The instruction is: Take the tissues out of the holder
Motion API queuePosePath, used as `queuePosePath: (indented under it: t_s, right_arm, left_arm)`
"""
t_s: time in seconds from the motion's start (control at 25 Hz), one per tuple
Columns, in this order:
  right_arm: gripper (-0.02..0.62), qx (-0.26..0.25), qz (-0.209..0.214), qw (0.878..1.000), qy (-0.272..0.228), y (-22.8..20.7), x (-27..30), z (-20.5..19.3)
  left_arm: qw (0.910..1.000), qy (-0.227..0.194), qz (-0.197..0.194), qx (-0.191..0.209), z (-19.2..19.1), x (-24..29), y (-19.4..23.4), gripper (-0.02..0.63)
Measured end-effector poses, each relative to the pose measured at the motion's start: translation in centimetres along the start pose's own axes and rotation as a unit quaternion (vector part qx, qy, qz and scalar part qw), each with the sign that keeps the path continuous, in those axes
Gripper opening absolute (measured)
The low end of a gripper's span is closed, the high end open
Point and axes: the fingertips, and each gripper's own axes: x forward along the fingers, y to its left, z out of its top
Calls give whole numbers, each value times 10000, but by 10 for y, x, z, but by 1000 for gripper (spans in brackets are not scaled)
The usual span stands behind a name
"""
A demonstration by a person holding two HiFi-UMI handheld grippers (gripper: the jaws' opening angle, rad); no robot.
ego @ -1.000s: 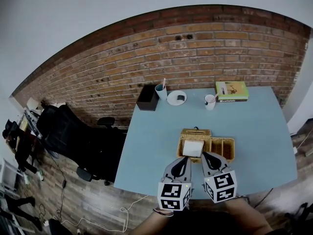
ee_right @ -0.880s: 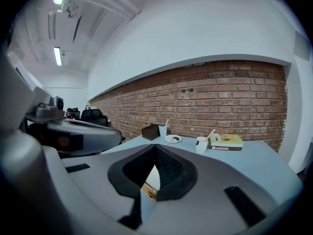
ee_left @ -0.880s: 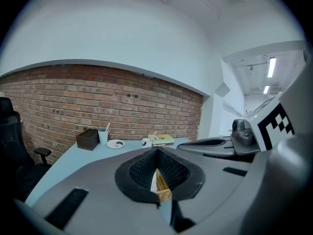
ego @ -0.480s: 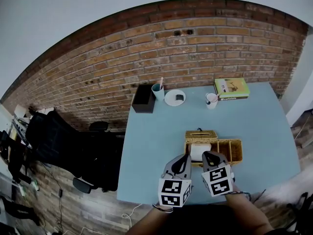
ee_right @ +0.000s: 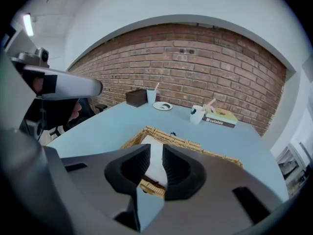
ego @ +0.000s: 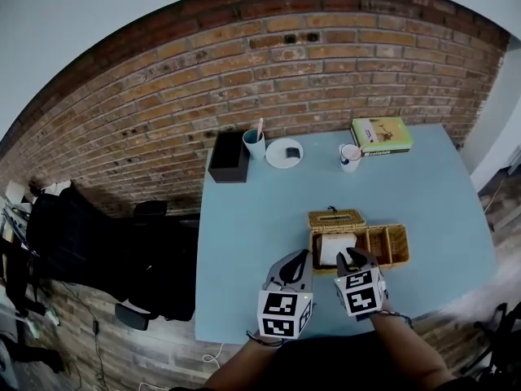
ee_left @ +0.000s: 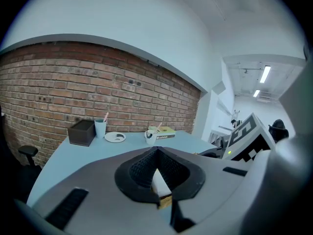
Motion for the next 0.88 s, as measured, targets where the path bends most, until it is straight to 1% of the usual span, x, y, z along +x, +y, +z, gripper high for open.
queuePosePath:
  t_s: [0.16,0.28,0.44,0.52,0.68,0.88]
  right_arm:
    - [55,98,-3,9998,195,-4,16,-7]
    - [94,189,19,9991,369,-8,28,-11]
    - [95,166,68,9973,710,-6,45,-23]
    - [95,73,22,9965,828,-6,51,-28]
    - [95,-288,-102,9944,1012,-8,61,-36]
    - [94,-576,-245,9917,1123,-11,66,-34]
  left_arm:
    - [9999,54,51,-80,-4,4,6,2]
    - [9999,73,20,-70,-4,7,5,2]
    - [9999,121,16,-51,-8,8,8,2]
    - [9999,122,33,-41,-8,8,10,2]
    - [9999,102,78,-45,-8,3,11,2]
    - [9998,110,153,-7,-10,-2,13,2]
